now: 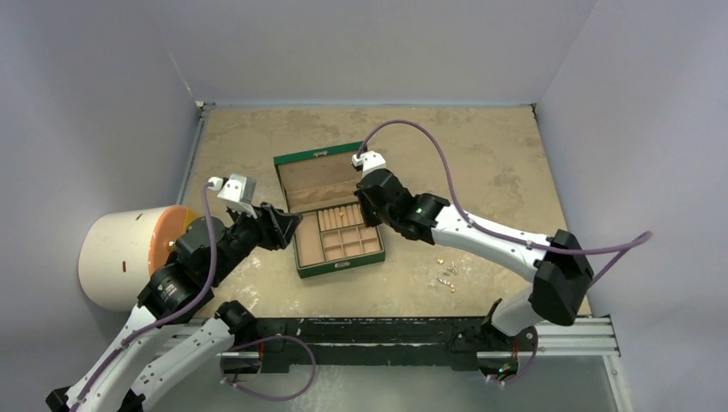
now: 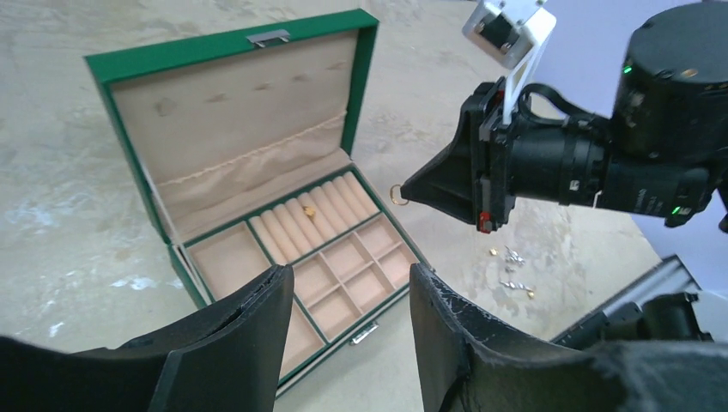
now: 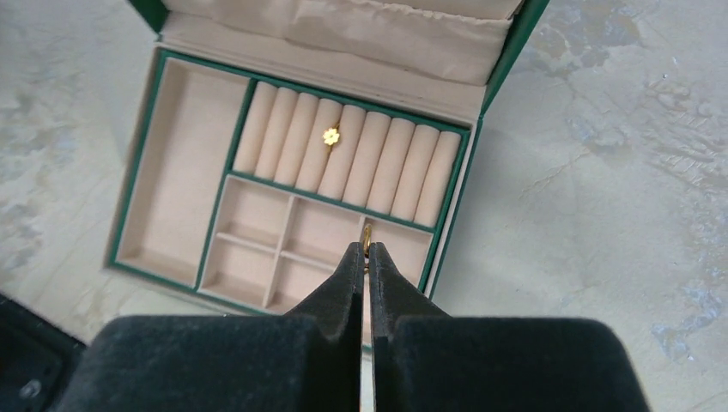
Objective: Organize the mixed jewelry
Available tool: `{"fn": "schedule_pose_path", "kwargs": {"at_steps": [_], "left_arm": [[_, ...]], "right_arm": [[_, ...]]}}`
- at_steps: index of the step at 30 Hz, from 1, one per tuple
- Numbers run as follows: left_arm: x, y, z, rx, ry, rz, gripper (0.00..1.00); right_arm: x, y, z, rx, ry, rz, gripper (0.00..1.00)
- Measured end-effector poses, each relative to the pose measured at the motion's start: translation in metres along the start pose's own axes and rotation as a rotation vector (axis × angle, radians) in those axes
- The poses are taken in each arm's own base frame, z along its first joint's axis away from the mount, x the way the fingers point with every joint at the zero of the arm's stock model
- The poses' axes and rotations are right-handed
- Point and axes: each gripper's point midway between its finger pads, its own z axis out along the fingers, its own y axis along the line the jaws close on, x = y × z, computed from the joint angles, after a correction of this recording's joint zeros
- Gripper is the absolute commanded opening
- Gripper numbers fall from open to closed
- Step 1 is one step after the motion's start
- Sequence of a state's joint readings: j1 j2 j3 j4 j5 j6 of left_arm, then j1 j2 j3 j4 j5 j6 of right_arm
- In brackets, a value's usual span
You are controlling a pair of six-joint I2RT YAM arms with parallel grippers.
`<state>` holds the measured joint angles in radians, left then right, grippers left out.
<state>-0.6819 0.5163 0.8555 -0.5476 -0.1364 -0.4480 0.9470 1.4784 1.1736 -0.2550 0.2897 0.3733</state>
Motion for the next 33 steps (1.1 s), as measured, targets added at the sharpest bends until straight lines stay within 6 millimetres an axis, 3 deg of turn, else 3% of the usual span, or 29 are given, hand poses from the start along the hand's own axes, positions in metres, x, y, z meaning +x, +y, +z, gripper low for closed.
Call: {"fn": "schedule_pose_path", "kwargs": {"at_steps": [15, 33], "left_arm": [[-0.007, 0.014, -0.002, -0.071, -0.041, 0.008, 0.51], [-0.008, 0.015, -0.003, -0.073, -0.047, 0.019, 0.5]], "right_arm": [[0.031, 0.004, 0.071, 0.077, 0.078, -0.006, 0.0], [0.028, 0.002, 0.097, 0.089, 0.061, 0.045, 0.0]]}}
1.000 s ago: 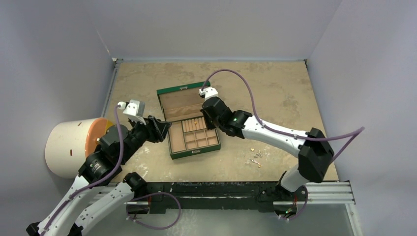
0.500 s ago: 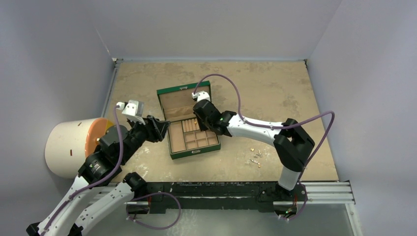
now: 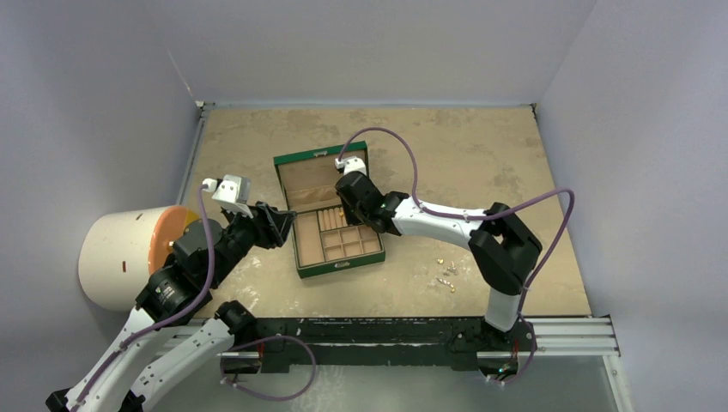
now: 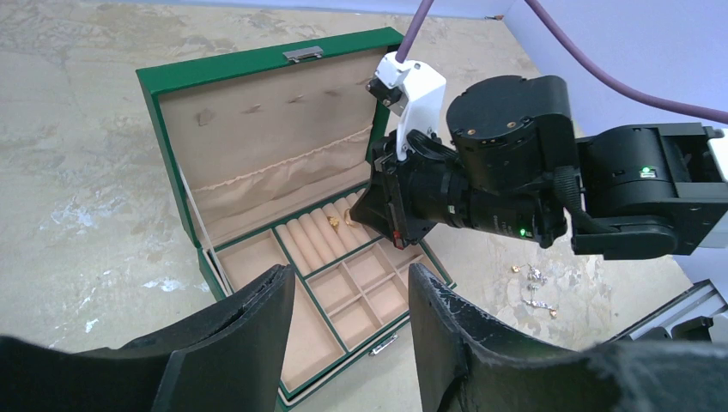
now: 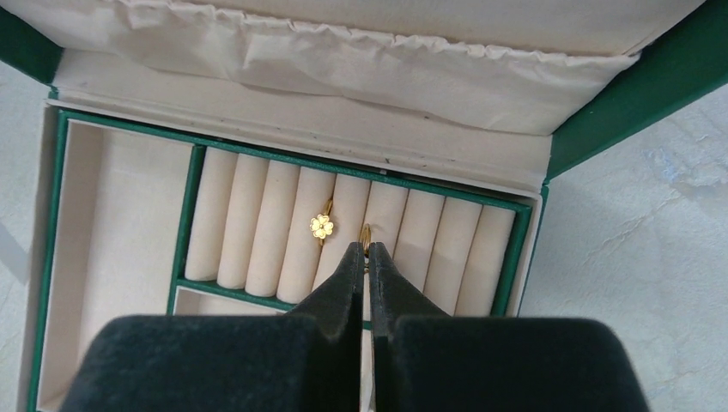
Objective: Organize the mixed jewelry
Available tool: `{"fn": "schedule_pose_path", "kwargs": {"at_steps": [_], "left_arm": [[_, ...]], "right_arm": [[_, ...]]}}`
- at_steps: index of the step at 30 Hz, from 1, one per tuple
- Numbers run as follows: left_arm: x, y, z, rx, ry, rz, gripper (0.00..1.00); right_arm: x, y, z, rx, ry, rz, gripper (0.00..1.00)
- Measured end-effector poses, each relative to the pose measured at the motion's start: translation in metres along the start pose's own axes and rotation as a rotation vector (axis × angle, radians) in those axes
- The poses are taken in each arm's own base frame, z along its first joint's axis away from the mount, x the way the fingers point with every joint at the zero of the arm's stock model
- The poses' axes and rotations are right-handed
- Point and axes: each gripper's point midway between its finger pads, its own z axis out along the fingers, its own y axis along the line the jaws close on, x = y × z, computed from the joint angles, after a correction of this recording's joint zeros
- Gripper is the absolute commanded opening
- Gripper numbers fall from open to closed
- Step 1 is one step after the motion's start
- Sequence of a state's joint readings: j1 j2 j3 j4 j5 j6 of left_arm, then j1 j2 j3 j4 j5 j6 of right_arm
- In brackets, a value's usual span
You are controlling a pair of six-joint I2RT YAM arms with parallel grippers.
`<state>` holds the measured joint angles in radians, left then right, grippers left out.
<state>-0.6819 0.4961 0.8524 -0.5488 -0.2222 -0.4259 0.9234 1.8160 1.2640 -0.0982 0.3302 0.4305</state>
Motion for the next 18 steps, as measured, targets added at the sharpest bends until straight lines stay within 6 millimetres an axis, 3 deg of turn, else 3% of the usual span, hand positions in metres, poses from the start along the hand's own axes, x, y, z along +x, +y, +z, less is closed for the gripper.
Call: {"fn": "schedule_pose_path", "kwargs": {"at_steps": [6, 18], "left_arm": [[0.0, 0.0, 0.0, 0.0, 0.0, 0.0, 0.5], [0.0, 0.0, 0.0, -0.002, -0.001, 0.0, 0.5]], "right_arm": [[0.011, 0.001, 0.013, 0.006, 0.02, 0.0, 0.0], [0.008, 0.005, 0.018, -0.005, 0.002, 0.026, 0.02]]}}
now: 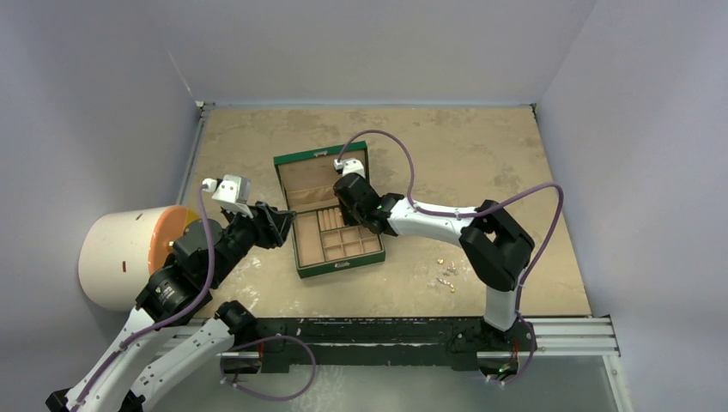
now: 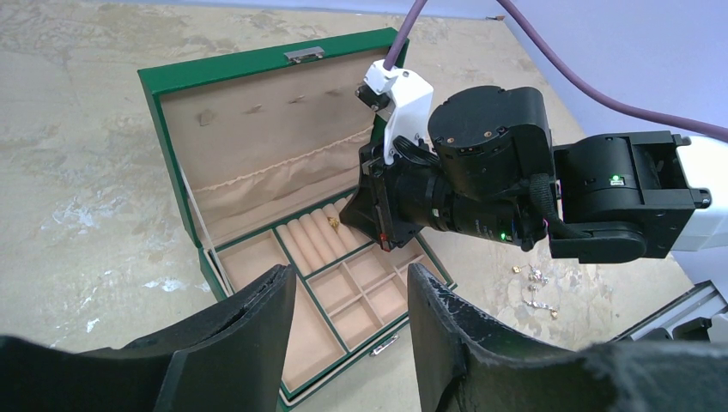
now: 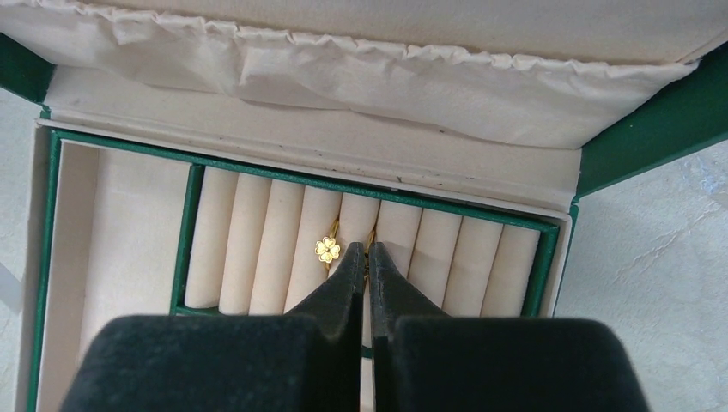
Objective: Organize the mixed jewelry
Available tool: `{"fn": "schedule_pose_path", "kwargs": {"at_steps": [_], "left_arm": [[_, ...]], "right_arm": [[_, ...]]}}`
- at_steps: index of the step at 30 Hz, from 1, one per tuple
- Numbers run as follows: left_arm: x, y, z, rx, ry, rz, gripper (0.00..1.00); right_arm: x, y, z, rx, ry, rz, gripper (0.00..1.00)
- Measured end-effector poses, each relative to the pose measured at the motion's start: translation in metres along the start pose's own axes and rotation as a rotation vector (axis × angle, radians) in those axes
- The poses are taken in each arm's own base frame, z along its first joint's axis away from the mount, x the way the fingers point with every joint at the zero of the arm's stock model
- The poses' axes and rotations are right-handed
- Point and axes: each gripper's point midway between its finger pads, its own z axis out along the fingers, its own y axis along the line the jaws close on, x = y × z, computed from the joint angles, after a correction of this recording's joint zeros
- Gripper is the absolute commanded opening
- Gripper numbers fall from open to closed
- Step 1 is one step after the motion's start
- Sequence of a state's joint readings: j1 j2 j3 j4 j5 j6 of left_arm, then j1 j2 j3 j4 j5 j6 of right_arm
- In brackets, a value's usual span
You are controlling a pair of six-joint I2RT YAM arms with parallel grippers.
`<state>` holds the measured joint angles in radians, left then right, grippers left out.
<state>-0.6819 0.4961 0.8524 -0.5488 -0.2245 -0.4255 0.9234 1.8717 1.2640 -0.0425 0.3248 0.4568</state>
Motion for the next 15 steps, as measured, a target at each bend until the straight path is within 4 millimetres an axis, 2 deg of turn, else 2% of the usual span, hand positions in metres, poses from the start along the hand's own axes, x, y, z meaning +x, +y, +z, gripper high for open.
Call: {"fn": "schedule_pose_path", "kwargs": {"at_steps": [7, 11, 15], "left_arm": [[0.0, 0.0, 0.0, 0.0, 0.0, 0.0, 0.5], [0.0, 0.0, 0.0, 0.0, 0.0, 0.0, 0.5], [0.0, 0.0, 0.0, -0.001, -0.001, 0.0, 0.5]], "right_arm": [[-0.002, 0.001, -0.001, -0.001, -0.003, 0.014, 0.19], [-0.004, 0.0, -0.007, -0.002, -0.006, 0.018, 0.21], [-0.014, -0.001, -0.023, -0.012, -0.025, 0.03, 0.22]]}}
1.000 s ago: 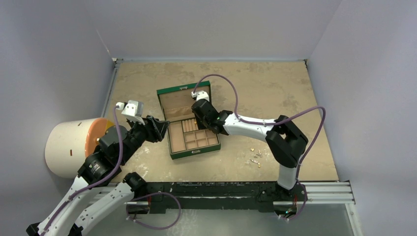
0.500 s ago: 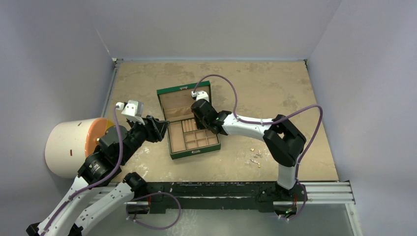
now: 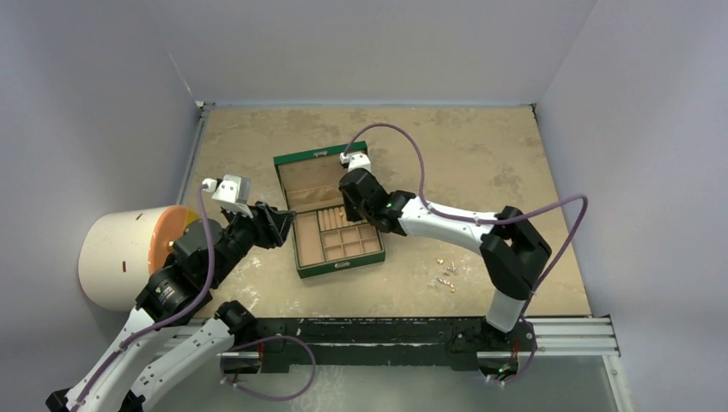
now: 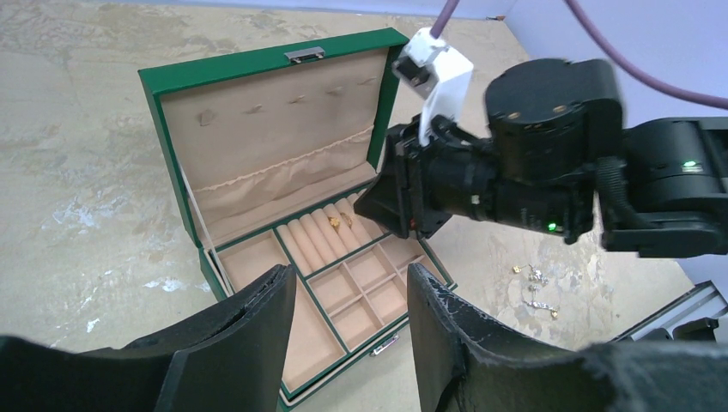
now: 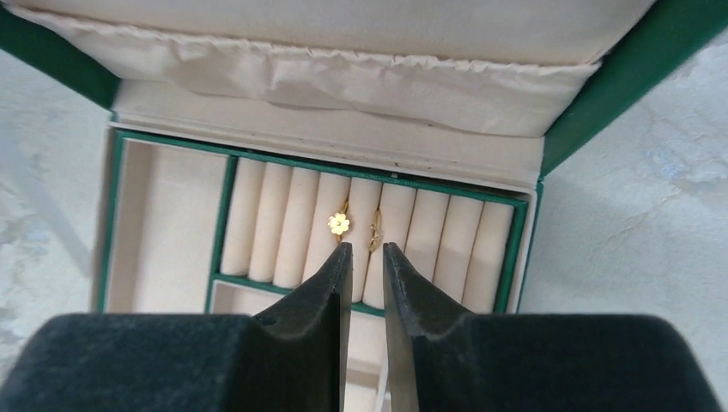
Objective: Organize the mixed jewelry
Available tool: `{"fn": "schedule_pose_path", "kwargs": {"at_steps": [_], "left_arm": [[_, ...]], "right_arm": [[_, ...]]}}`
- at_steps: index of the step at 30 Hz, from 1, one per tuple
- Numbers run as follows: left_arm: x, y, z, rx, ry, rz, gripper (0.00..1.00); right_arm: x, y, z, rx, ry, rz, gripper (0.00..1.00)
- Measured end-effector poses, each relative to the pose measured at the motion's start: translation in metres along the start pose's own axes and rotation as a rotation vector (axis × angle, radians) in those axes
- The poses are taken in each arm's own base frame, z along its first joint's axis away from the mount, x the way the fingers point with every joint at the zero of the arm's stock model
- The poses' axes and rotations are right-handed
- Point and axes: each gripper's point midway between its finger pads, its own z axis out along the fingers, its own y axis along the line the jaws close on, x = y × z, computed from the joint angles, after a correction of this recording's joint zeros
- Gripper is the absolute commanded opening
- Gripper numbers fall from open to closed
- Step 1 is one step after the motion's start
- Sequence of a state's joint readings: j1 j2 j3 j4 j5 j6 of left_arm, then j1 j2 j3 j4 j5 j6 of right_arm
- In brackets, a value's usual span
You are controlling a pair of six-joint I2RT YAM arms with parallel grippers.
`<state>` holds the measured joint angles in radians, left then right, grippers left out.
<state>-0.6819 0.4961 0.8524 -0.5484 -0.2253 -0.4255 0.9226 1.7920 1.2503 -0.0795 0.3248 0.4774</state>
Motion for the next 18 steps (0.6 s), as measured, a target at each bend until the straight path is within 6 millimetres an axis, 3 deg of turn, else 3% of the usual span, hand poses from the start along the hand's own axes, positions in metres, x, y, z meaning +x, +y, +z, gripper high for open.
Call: {"fn": "schedule_pose_path", "kwargs": {"at_steps": [5, 9, 18], "left_arm": [[0.0, 0.0, 0.0, -0.002, -0.001, 0.0, 0.5], [0.0, 0.001, 0.0, -0.006, -0.002, 0.0, 0.5], [0.0, 0.001, 0.001, -0.008, -0.001, 0.0, 0.5]], "right_arm": [[-0.022, -0.001, -0.033, -0.025, -0.047, 0.036, 0.24], [-0.027, -0.015, -0.066, -0.014, -0.08, 0.066, 0.26], [0.008, -0.074, -0.117, 0.13, -0.06, 0.12, 0.3]]}}
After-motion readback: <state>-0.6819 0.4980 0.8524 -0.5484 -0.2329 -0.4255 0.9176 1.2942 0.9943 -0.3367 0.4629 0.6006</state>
